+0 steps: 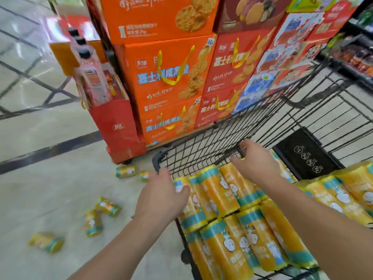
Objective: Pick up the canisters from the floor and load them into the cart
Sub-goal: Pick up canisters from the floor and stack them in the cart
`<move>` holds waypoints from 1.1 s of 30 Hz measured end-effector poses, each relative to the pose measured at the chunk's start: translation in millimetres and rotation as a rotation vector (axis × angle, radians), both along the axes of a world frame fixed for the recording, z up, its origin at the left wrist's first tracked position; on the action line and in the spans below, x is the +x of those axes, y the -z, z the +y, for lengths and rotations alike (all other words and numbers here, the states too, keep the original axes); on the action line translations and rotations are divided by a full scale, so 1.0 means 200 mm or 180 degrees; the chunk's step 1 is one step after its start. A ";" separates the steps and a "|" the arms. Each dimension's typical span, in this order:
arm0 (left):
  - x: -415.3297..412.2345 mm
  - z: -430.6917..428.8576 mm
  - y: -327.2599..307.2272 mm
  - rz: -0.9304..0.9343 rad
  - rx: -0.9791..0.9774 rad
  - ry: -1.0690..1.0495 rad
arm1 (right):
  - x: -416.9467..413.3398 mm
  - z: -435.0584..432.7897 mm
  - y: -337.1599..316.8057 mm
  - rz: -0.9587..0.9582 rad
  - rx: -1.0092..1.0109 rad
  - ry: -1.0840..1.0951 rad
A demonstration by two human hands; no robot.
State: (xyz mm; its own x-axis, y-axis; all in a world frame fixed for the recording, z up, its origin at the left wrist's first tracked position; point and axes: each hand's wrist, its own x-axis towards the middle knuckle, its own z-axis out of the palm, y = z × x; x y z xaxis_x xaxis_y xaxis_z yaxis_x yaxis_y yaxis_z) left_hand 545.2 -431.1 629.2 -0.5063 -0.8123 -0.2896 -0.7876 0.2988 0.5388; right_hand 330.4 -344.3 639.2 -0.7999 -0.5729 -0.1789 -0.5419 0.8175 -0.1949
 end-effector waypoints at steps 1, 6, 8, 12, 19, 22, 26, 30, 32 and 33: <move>0.05 -0.05 -0.02 0.0106 0.0028 -0.0077 | 0.07 -0.07 -0.04 0.0046 -0.0140 -0.0094; 0.41 -0.42 -0.06 0.0540 -0.0029 -0.0443 | 0.51 -0.50 -0.16 -0.0097 -0.0863 -0.0548; 0.59 -0.61 -0.03 0.0614 -0.0050 -0.0613 | 0.72 -0.69 -0.15 -0.0230 -0.0997 -0.0686; 1.00 -1.00 0.13 0.0559 0.0097 -0.0963 | 1.13 -1.05 0.04 -0.0532 -0.0816 -0.0775; 1.60 -1.38 0.72 -0.0152 0.0629 -0.1315 | 1.63 -1.44 0.72 -0.1129 -0.0123 -0.0766; 1.76 -1.43 1.09 -0.0404 0.1018 -0.1533 | 1.75 -1.54 1.11 -0.1295 0.0314 -0.0957; 1.83 -1.42 1.64 -0.0555 0.1490 -0.1916 | 1.83 -1.66 1.69 -0.1524 0.0904 -0.1106; 1.79 -1.37 2.23 -0.0592 0.1620 -0.2083 | 1.85 -1.76 2.30 -0.1587 0.1202 -0.1245; 1.74 -1.35 2.53 -0.0574 0.1713 -0.2169 | 1.84 -1.79 2.60 -0.1580 0.1277 -0.1316; 1.72 -1.34 2.66 -0.0564 0.1762 -0.2196 | 1.83 -1.80 2.75 -0.1566 0.1301 -0.1329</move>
